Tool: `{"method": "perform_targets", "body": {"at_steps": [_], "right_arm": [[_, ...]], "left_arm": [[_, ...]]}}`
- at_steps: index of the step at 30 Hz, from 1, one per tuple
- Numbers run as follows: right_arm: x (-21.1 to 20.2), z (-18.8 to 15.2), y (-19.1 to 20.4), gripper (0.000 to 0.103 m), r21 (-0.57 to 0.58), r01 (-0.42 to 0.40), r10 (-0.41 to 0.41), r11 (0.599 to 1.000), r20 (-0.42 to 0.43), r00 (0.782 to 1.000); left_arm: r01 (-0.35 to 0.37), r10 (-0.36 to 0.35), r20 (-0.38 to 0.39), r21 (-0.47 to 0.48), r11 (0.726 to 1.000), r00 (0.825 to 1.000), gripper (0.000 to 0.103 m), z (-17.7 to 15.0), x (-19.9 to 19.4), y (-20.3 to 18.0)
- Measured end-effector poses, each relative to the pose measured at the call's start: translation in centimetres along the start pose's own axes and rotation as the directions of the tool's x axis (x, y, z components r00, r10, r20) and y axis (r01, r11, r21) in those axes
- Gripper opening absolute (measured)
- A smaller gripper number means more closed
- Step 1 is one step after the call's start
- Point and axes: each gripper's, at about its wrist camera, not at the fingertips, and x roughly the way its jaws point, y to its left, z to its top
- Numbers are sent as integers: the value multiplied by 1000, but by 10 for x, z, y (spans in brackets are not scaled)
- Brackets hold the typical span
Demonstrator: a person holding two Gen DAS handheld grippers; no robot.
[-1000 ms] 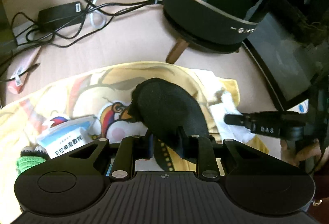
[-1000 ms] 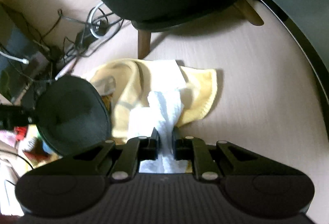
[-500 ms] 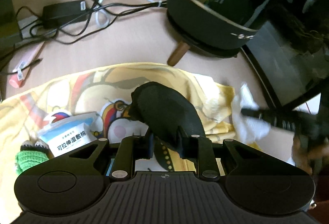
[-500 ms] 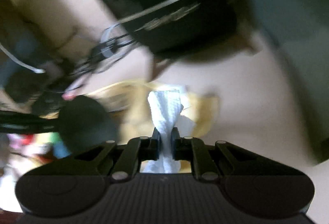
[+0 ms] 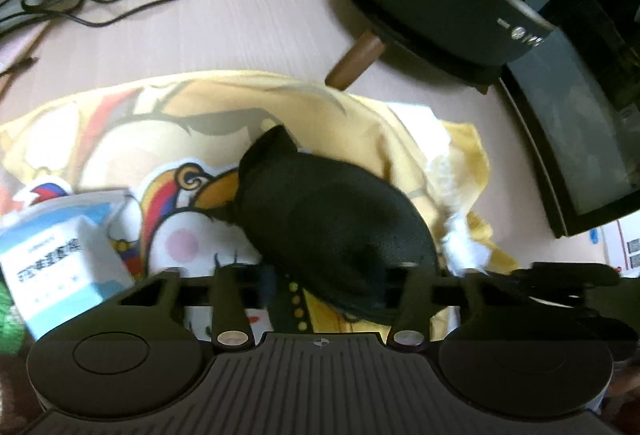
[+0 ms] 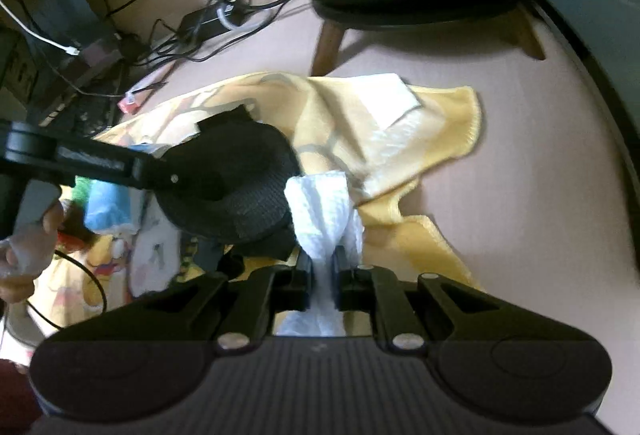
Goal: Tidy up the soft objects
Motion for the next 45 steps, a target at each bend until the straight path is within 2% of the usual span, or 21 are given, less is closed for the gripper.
{"method": "perform_targets", "body": {"at_steps": [4,7,9,14,18,21,22,24,26,27,28,29,30,32,34,35,37,40,42,44,45], "right_arm": [[-2,-1,-8,8,-79,101,-99,992,29,995],[-7,0,-19,8,-72,131,-129,989,35,991],[-10,1,-23,8,-83,184,-181,979,44,982],[-14,1,-27,11,-83,203,-203,976,8,979],[-24,2,-16,12,-57,-5,5,998,3,1000],[-22,11,-6,30,-20,-130,131,991,8,991],[-25,15,-7,40,-19,-128,128,992,27,991],[-32,22,-8,47,-18,-123,123,992,66,990],[-38,31,-18,46,21,-84,81,996,130,988],[-35,36,-25,43,54,-48,39,997,149,988],[-32,41,-32,34,87,-12,-3,996,166,986],[-23,45,-39,22,121,5,-24,993,160,987],[-14,46,-43,22,150,-2,-19,989,140,990],[1,45,-42,20,168,-54,37,984,104,994],[15,38,-29,16,97,24,-29,995,57,998],[18,36,-25,4,53,73,-77,996,69,995],[22,32,-18,4,-34,173,-169,984,99,981],[23,38,-27,2,-30,241,-237,970,96,967],[22,38,-33,2,-40,340,-334,940,108,936],[17,37,-39,12,-7,411,-408,912,105,907],[9,34,-43,14,21,374,-373,927,110,921]], "left_arm": [[34,-34,28,1,999,999,29,2,-8,1],[72,-73,60,23,997,995,20,5,-28,-1],[74,-77,87,43,996,993,20,6,-43,-3],[49,-51,68,38,998,996,20,-2,-54,4],[11,-10,39,-8,1000,999,24,-10,-43,17],[2,-1,27,-36,999,1000,27,-12,-39,24],[-2,2,28,-29,1000,1000,32,-12,-41,24],[-4,4,39,0,1000,999,45,-14,-47,22],[-11,8,53,47,999,999,59,-17,-52,15],[-15,11,56,75,997,998,61,-19,-54,10],[-19,14,54,107,994,998,63,-22,-54,4],[-21,14,47,135,991,999,64,-25,-53,-2],[-18,13,33,163,986,999,66,-29,-50,-9],[-9,8,8,203,979,1000,81,-35,-45,-18],[-3,6,-11,223,975,1000,83,-40,-41,-22],[-1,7,-23,227,974,1000,84,-42,-39,-23],[-5,14,-38,227,974,999,88,-44,-35,-21],[3,10,-54,229,973,998,90,-46,-33,-18],[14,1,-64,234,972,998,93,-49,-33,-17],[24,-6,-77,239,971,997,93,-51,-32,-15],[27,-6,-87,241,970,996,93,-53,-30,-14]]}}
